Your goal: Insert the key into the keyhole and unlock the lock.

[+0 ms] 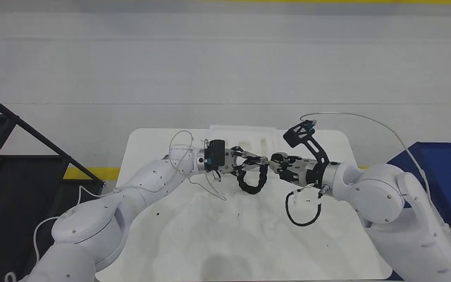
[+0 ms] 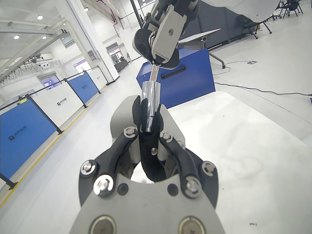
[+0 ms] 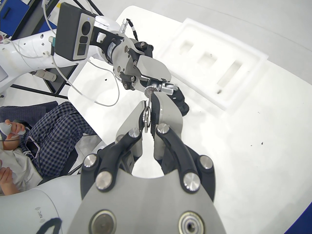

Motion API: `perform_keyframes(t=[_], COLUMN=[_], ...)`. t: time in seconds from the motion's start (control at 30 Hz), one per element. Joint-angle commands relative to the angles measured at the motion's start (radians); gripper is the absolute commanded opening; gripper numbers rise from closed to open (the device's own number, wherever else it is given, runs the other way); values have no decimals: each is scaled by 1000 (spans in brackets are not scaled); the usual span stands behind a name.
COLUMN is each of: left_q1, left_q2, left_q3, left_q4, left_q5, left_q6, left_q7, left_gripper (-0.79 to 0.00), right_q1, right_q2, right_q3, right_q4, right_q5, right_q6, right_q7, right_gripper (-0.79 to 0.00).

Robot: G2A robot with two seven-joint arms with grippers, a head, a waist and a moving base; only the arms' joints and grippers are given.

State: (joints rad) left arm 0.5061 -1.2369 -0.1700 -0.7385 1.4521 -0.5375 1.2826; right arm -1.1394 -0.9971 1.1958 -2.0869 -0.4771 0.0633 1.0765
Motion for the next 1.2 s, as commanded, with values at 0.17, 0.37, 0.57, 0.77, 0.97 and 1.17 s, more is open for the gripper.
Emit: perform_keyframes(t=[0.17,0.37,0.57,0.77,0.97,1.17], left_q1=[-7,-8,-4,3,16,25], left_q2=[-4,-8,-13,-16,-18,-13], left_q3=[-7,-21,-38,-54,-67,-69], left_q4=[7,11,12,5,-2,-28], left_q5=[39,65,85,102,86,38], left_q6=[-2,-7,-13,-18,-36,-78], left_q7=[-3,-7,-13,-18,-36,-78], left_gripper=[-785,-785,-785,-785,-785,-785], right_q1=[16,31,45,55,60,69], right_q2=[-1,-2,-3,-6,-7,0], right_q3=[-8,-19,-34,-49,-45,-25], right_q4=[12,24,34,51,62,74], right_q5=[0,-2,-7,-7,15,38], right_q6=[10,19,30,37,34,-95], right_q7=[12,28,39,37,19,52], right_gripper=[-785,-785,-785,-785,0,0])
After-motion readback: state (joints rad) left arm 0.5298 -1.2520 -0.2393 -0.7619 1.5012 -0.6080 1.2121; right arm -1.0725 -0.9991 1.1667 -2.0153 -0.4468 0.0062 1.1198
